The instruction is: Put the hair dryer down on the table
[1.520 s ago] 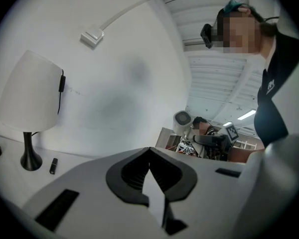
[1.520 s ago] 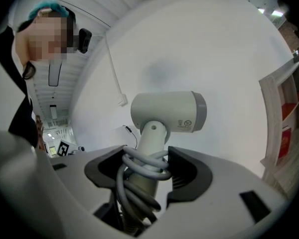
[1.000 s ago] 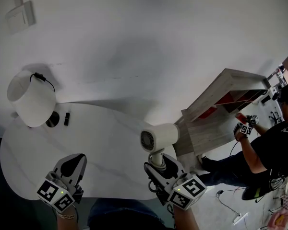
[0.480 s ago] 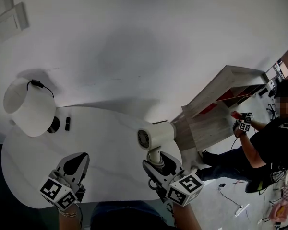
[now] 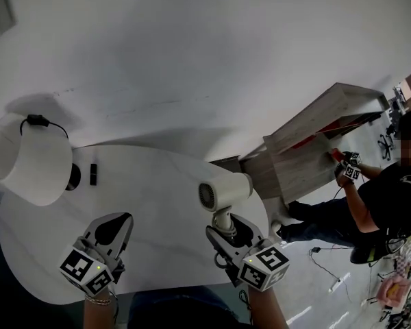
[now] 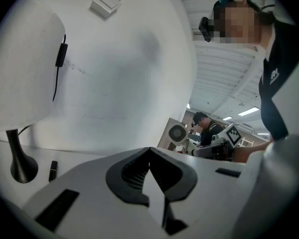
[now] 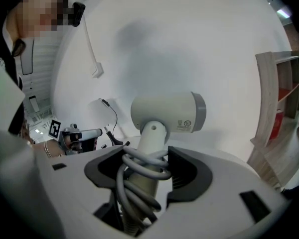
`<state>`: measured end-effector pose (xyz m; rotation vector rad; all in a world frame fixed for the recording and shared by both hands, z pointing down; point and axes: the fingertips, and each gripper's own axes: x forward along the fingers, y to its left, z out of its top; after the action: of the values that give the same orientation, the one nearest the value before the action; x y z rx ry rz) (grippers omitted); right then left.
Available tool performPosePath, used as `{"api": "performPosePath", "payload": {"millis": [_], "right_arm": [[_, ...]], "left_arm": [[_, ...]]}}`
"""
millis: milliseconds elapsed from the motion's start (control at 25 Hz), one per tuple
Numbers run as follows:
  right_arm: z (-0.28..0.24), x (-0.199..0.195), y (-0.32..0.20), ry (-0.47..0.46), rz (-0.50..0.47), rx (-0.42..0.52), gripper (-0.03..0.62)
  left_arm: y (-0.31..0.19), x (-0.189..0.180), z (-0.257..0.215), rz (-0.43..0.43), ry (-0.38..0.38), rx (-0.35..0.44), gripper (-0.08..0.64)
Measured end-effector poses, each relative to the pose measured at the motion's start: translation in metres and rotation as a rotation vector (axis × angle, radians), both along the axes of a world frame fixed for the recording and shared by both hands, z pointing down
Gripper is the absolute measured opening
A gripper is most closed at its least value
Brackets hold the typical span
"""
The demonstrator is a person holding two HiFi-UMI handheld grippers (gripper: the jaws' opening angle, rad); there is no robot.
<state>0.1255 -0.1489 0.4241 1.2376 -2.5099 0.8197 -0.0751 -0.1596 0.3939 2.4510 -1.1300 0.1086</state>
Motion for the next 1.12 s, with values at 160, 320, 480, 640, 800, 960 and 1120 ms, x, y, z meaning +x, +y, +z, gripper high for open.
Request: {"api": "performPosePath", "payload": {"millis": [160, 320, 480, 640, 800, 960, 1120], "right_arm": [[0.017, -0.004, -0.007, 0.016, 0.022, -0.045, 0.270], [0.033, -0.008, -0.013, 0.034, 0.026, -0.083, 0.270], [0.047, -0.009, -0.021, 0.048, 0.028, -0.109, 0.270], [0.062, -0.009, -0.031, 0.066, 0.030, -0.127, 0.270], [0.077, -0.009, -0.037, 0.078, 0.038, -0.145, 0.270], [0.088, -0.010, -0.038, 0.096, 0.039, -0.162, 0.270], [0.100, -0.010, -0.041, 0.113, 0.035, -0.174, 0.270]], "left_arm": [[-0.013, -0.001, 0.018, 0.025, 0.013, -0.035, 0.014], [-0.025, -0.003, 0.031, 0.038, 0.017, -0.061, 0.014], [-0.034, -0.004, 0.044, 0.040, 0.019, -0.082, 0.014], [-0.042, -0.004, 0.059, 0.038, 0.026, -0.103, 0.014], [-0.045, -0.004, 0.072, 0.038, 0.034, -0.124, 0.014], [-0.047, -0.007, 0.079, 0.036, 0.034, -0.138, 0.014], [-0.051, -0.008, 0.090, 0.030, 0.037, -0.148, 0.014]]}}
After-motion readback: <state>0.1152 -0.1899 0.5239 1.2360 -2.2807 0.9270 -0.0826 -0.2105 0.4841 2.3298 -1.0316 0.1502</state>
